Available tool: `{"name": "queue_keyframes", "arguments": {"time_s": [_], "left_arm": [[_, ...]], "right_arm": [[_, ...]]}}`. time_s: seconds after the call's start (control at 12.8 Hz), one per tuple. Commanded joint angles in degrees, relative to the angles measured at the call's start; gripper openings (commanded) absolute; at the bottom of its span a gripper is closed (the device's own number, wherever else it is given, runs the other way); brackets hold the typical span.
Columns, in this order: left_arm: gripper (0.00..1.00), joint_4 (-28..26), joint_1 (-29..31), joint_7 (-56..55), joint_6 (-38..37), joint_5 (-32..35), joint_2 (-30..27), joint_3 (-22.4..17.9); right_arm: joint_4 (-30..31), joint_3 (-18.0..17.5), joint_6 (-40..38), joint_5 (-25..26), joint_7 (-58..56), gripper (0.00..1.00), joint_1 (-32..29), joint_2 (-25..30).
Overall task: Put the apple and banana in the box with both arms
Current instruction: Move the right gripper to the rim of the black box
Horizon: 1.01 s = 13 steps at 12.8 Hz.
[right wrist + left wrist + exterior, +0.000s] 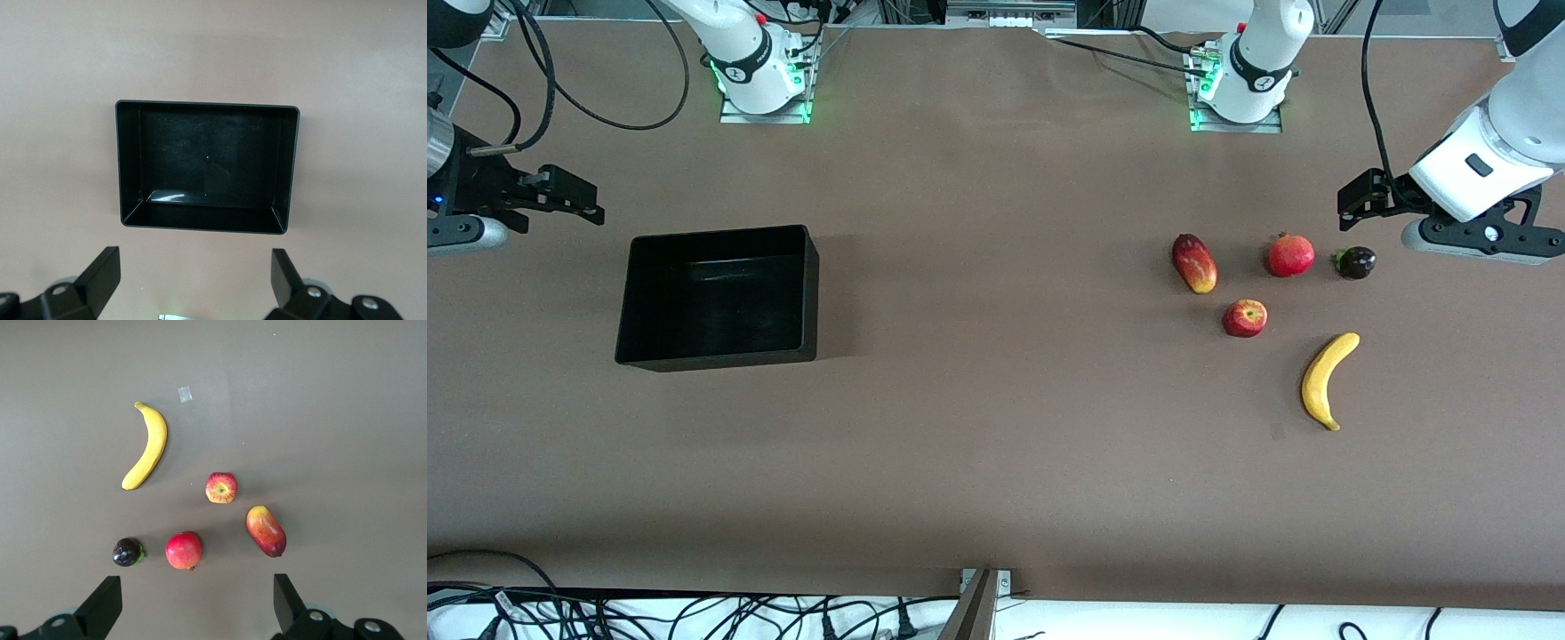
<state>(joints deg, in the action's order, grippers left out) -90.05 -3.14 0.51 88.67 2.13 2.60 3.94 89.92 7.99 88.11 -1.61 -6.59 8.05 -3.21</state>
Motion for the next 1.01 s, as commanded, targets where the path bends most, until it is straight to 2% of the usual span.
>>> {"name": "queue_keyframes", "arguments": {"time_s": [0.0, 0.62, 0.94], "left_arm": [[1.0, 1.81, -0.11, -0.51, -1.4, 0.86, 0.65, 0.28], [1.0, 1.81, -0.11, -0.6, -1.4, 0.86, 0.65, 0.71], [1.0, 1.81, -0.11, -0.43, -1.4, 0.86, 0.65, 0.54]], "right_arm": [[-0.01, -0.87, -0.13, 1.34, -0.45, 1.0, -0.93, 0.57], [0.16, -0.78, -0.05, 2.66, -0.18, 1.0, -0.93, 0.13], [2.88, -0.78, 2.58, 4.94, -0.09, 1.0, -1.02, -0.4]]}}
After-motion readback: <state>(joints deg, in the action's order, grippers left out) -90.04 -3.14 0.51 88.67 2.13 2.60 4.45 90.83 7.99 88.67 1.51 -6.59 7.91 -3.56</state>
